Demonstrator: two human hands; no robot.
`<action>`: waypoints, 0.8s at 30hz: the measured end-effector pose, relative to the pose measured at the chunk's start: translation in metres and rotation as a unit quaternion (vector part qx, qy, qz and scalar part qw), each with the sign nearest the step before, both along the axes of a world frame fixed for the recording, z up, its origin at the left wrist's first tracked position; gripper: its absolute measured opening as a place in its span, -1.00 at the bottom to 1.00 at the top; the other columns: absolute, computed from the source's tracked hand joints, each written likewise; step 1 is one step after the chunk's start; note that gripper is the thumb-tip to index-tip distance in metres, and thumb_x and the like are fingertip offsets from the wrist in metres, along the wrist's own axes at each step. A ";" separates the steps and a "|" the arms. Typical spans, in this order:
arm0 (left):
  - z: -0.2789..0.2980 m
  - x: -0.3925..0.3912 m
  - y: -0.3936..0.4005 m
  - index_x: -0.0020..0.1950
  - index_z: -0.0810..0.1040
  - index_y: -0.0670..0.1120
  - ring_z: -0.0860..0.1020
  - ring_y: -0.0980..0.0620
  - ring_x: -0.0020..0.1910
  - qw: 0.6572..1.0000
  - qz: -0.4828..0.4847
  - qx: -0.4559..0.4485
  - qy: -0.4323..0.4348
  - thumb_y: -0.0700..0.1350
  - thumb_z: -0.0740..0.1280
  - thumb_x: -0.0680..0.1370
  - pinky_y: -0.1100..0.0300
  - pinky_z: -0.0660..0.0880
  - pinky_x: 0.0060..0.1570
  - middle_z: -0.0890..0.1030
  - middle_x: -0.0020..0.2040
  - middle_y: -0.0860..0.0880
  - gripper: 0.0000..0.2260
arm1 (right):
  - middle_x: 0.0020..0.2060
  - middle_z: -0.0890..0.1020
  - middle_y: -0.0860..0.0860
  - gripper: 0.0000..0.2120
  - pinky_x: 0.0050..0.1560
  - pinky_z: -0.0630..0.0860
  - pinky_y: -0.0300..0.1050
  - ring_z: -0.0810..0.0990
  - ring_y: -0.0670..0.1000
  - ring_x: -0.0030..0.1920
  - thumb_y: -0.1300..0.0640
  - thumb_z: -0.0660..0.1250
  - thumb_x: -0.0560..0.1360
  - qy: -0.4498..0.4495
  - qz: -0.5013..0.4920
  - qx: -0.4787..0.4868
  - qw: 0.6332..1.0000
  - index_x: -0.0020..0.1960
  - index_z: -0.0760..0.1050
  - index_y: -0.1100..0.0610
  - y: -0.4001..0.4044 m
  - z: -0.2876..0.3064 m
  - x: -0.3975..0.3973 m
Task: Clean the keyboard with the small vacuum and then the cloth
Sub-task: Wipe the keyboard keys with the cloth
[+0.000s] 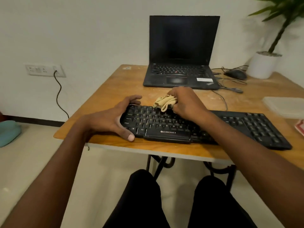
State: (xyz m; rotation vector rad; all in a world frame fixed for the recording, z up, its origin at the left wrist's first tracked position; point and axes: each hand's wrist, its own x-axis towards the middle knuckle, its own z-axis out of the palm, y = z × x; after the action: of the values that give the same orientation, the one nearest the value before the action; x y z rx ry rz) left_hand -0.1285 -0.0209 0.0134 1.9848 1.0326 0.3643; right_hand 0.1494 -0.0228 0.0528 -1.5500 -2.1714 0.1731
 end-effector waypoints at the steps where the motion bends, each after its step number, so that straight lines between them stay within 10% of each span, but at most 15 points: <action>1: -0.001 0.000 0.000 0.58 0.02 0.45 0.33 0.35 0.47 1.000 -0.002 0.000 -0.010 0.13 0.69 0.17 0.37 0.44 0.33 0.22 0.57 0.27 0.17 | -0.20 0.70 0.06 -0.76 -0.14 0.60 0.06 0.64 0.06 -0.14 0.37 0.37 0.45 0.000 -0.003 0.000 1.000 -0.02 0.71 0.11 0.002 -0.001 0.001; 12: -0.005 0.009 0.003 0.54 0.07 0.45 0.40 0.21 0.39 1.000 0.013 0.026 0.010 0.09 0.69 0.21 0.25 0.44 0.25 0.29 0.47 0.22 0.10 | 0.01 0.69 -0.09 -0.65 -0.06 0.58 -0.14 0.62 -0.10 -0.02 0.37 0.43 0.43 0.029 0.075 -0.031 0.996 0.12 0.69 0.03 -0.080 -0.011 0.006; 24: -0.002 0.010 0.001 0.51 0.11 0.43 0.42 0.27 0.37 1.000 0.007 0.025 0.014 0.20 0.68 0.17 0.25 0.49 0.26 0.32 0.45 0.29 0.07 | -0.20 0.71 0.03 -0.76 -0.17 0.58 -0.06 0.65 0.03 -0.14 0.37 0.41 0.46 0.022 -0.053 0.045 0.997 -0.01 0.71 0.10 0.001 -0.016 -0.005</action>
State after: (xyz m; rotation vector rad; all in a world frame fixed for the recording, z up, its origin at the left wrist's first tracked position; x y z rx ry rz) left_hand -0.1181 -0.0200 0.0111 2.0329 1.0653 0.3736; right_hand 0.1446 -0.0218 0.0371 -1.5899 -2.0297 0.0726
